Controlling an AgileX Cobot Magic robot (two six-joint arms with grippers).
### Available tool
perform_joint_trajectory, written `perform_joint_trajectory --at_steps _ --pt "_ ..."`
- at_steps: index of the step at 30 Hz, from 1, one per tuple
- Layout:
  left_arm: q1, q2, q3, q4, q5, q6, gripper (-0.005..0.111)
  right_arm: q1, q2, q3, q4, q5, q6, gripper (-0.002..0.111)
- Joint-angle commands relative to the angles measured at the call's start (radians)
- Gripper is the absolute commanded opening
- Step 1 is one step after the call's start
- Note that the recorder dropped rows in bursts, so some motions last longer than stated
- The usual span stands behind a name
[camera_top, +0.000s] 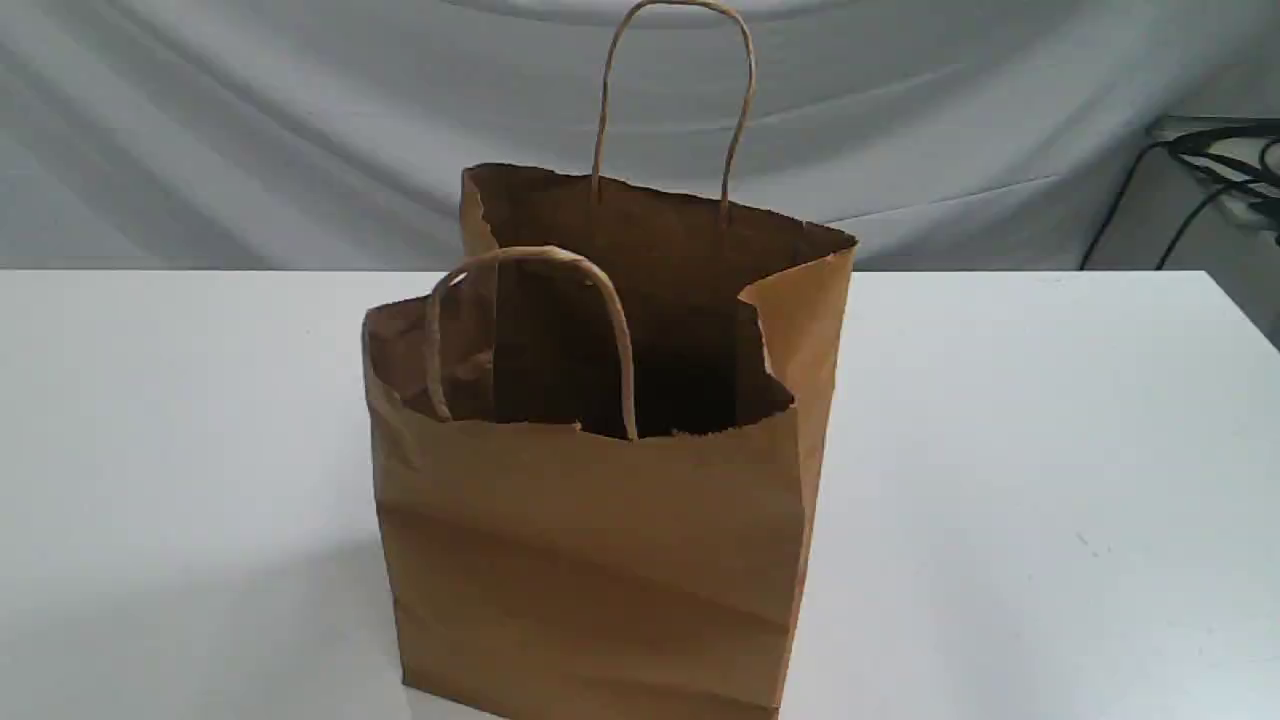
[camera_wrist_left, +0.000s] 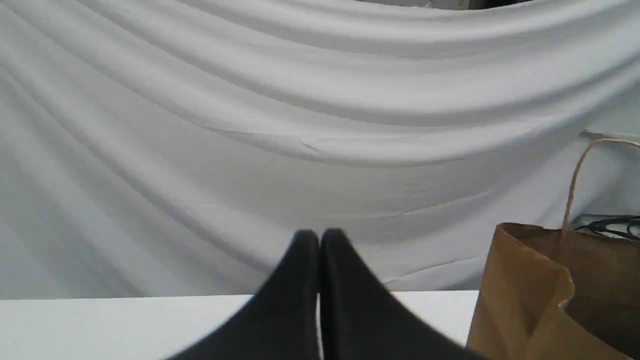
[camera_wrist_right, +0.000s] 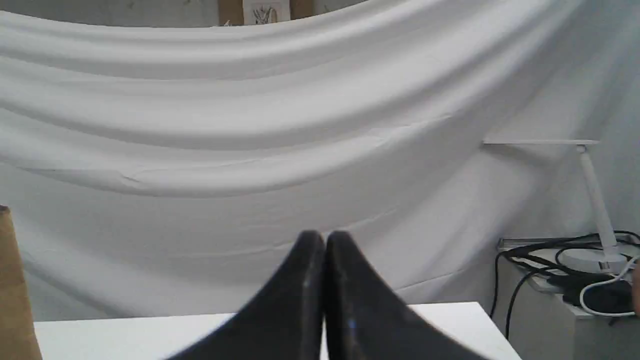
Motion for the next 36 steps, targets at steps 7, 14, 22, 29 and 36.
perform_joint_trajectory --at_steps 7,14,22,29,36 --pt "0.003 -0.004 0.006 0.006 -0.004 -0.004 0.000 -0.002 -0.006 0.078 -0.567 -0.006 0.553 0.000" --pt "0.003 -0.004 0.006 0.006 -0.004 -0.004 0.000 -0.002 -0.006 0.078 -0.635 0.086 0.556 0.000" --pt "0.003 -0.004 0.006 0.006 -0.004 -0.004 0.000 -0.002 -0.006 0.078 -0.497 0.088 0.558 0.000" --pt "0.003 -0.004 0.006 0.006 -0.004 -0.004 0.000 -0.002 -0.006 0.078 -0.483 0.088 0.558 0.000" --pt "0.003 -0.004 0.006 0.006 -0.004 -0.004 0.000 -0.002 -0.006 0.078 -0.483 0.088 0.558 0.000"
